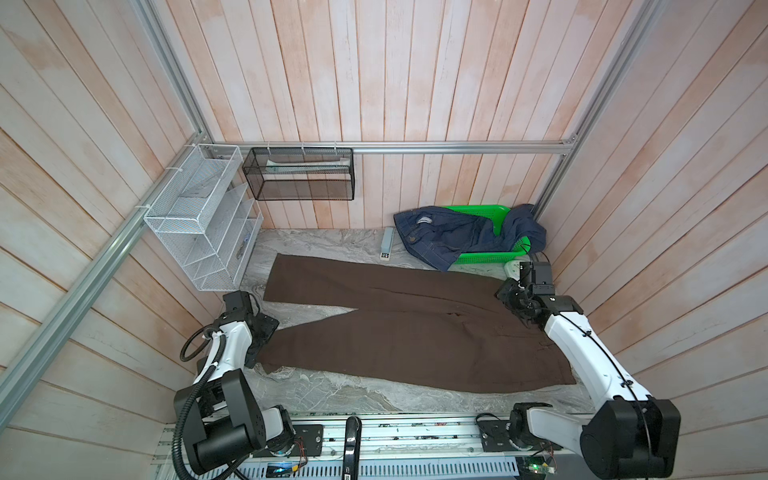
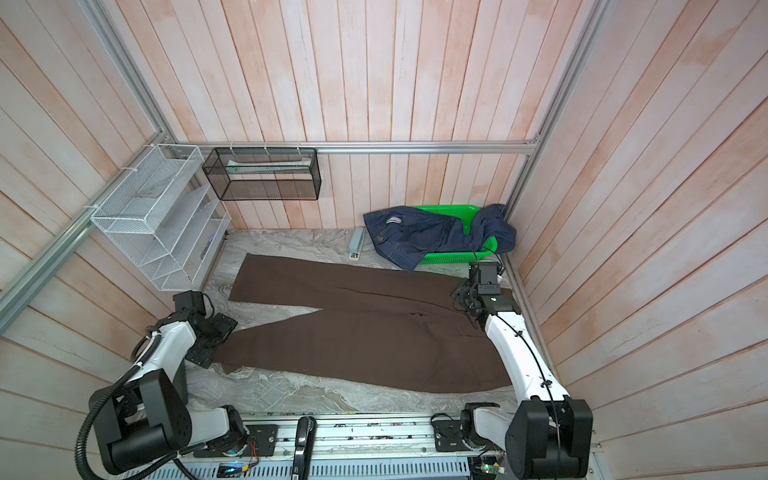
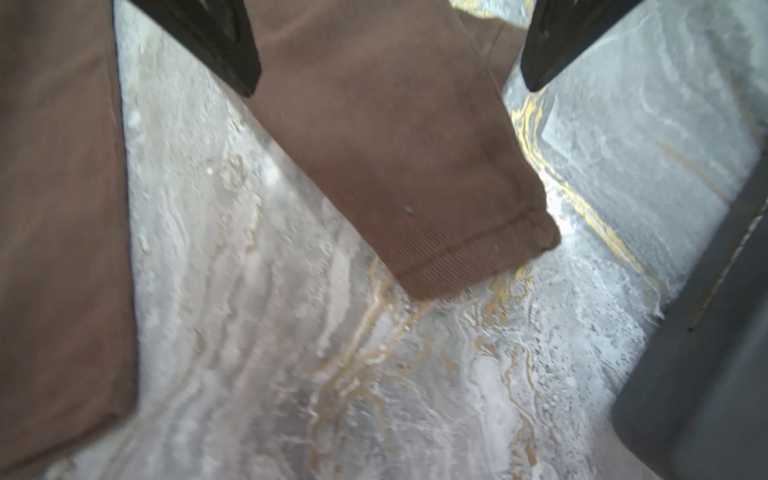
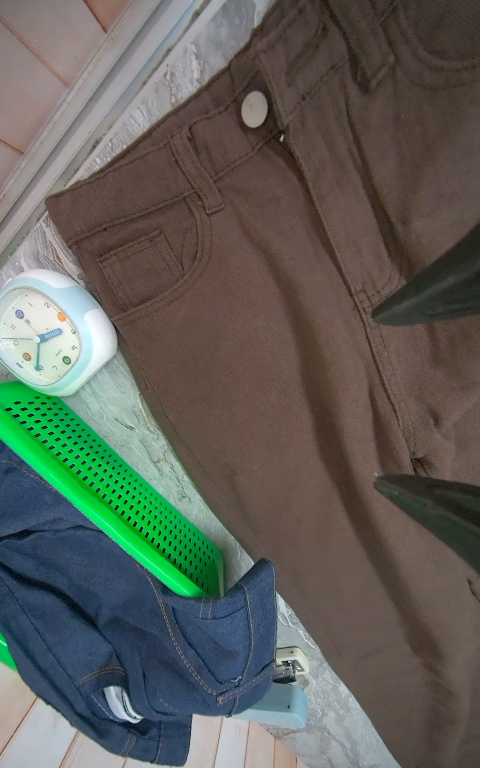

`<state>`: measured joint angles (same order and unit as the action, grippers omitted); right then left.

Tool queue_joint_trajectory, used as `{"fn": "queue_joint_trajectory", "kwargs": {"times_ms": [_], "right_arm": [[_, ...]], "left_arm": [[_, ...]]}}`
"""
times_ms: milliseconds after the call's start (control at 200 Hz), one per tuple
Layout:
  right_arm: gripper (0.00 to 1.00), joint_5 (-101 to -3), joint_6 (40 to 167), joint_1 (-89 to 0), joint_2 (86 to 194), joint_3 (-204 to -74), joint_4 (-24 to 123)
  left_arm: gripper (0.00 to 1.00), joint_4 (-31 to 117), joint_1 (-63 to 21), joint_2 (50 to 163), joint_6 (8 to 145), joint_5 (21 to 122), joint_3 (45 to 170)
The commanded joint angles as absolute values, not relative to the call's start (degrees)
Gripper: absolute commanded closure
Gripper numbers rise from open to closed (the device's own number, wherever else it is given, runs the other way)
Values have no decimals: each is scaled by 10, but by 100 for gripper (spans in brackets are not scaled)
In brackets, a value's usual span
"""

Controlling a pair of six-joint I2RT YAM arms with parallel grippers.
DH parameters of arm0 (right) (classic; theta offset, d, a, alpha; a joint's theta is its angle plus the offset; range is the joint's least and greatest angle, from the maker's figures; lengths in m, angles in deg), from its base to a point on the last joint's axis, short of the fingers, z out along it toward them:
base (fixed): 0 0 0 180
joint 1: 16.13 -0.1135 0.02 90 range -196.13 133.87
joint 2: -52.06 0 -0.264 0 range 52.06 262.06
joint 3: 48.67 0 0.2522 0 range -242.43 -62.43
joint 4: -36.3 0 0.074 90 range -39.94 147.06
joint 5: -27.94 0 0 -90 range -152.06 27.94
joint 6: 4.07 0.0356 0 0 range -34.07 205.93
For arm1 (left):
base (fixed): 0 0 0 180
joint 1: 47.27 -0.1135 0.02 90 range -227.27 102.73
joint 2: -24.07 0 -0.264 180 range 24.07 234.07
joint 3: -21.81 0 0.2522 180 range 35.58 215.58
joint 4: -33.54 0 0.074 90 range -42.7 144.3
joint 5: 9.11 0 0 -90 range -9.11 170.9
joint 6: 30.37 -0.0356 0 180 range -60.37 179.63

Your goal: Fold and stack the trousers

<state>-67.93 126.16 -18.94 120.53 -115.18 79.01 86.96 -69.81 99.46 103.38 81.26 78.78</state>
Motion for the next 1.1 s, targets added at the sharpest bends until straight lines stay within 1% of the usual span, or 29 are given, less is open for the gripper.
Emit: {"fn": "queue_joint_trajectory", "kwargs": {"times_ms": [0,300,435,590,650,700,790,885,925,995,1040,1095], "right_arm": [[41,-670,1250,-188,1213,-1145,789],[41,-670,1245,-188,1225,-1153,787],[41,-665,1248,-188,1235,-1155,783],[41,-664,1250,-188,1240,-1152,772],[41,-661,1253,-188,1244,-1150,769],[41,-658,1253,-188,1247,-1149,765],[41,-660,1253,-188,1249,-1147,764],[41,-664,1251,-188,1250,-1145,763],[41,-664,1251,-187,1250,-1145,762],[41,-663,1252,-187,1252,-1144,760],[41,-660,1252,-187,1252,-1145,761],[42,-659,1253,-188,1252,-1145,762]], "left_arm": [[0,818,-720,1017,1033,799,776],[0,814,-744,1032,1035,867,781],[0,819,-748,1066,1022,911,787],[0,809,-750,1102,1016,914,788],[2,801,-750,1111,1016,906,786],[6,794,-750,1116,1013,900,785],[19,777,-751,1126,1004,884,782],[41,762,-751,1136,993,867,779],[54,757,-751,1142,989,851,779],[84,752,-750,1147,987,828,779],[99,750,-748,1140,984,814,778],[100,760,-736,1118,978,805,779]]}}
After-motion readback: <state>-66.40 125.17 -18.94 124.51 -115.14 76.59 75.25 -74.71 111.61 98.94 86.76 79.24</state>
